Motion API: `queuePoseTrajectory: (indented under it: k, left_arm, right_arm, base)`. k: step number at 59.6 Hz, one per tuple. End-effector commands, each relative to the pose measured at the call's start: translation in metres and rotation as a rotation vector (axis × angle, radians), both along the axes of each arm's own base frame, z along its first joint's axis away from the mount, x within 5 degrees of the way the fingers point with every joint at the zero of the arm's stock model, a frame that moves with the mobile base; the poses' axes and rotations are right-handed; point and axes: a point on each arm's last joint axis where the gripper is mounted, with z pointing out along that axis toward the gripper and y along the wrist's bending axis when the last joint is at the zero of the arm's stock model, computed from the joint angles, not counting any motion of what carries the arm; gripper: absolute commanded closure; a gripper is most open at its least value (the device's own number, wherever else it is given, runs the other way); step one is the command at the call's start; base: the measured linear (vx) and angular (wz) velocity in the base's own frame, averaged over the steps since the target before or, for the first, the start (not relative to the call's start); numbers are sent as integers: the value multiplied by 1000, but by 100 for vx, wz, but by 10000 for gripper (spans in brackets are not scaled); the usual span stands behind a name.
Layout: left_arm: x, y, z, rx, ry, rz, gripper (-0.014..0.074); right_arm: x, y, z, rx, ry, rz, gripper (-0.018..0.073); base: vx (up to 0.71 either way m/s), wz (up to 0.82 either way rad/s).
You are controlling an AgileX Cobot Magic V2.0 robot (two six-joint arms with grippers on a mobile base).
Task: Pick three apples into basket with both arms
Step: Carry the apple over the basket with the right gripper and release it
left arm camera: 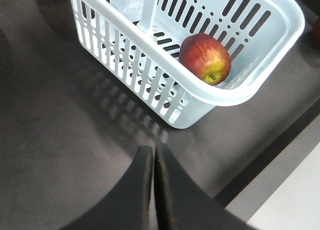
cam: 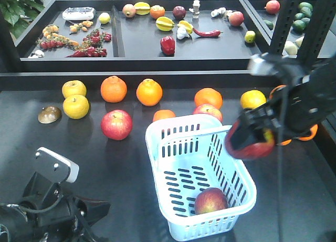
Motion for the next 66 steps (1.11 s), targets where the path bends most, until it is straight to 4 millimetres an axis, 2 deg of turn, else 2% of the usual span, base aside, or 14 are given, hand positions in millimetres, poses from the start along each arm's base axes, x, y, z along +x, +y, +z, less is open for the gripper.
queuePoseTrajectory:
  k: [1, 8, 18, 24, 32, 43, 51, 58, 66]
  left_arm:
    - [4, -2, 10, -34, -42, 28, 602]
    - [4, -2, 11, -34, -43, 29, 602]
    - [4, -2, 11, -34, -43, 29, 602]
    - [4, -2, 10, -34, -42, 28, 602]
    - [4, -2, 10, -34, -39, 26, 602]
    - [4, -2, 10, -34, -39, 26, 602]
    - [4, -2, 10, -34, -39, 26, 602]
    - [4, -2, 10, -34, -39, 26, 602]
    - [4, -2, 10, -34, -39, 26, 602]
  right_arm:
    - [3, 9, 6, -5, -50, 3, 510]
    - [8, 26, -10, -2, -1, 70, 407]
    - [14, 45, -23, 1, -3, 104, 152]
    - [16, 49, -27, -9, -11, 111, -2]
    - [17, 47, -28, -30, -9, 111, -90]
    - [17, 44, -29, -63, -8, 109, -72]
    - [15, 42, -29, -84, 13, 113, -12]
    - [9, 36, -25, -138, 35, 115, 106]
    - [-1, 15, -7, -296, -27, 79, 348]
  base:
    - [0, 0]
    - [0, 0]
    - [0, 0]
    - [0, 0]
    - [0, 0]
    - [0, 0]
    - [0, 0]
    - [0, 0]
    - [0, 0]
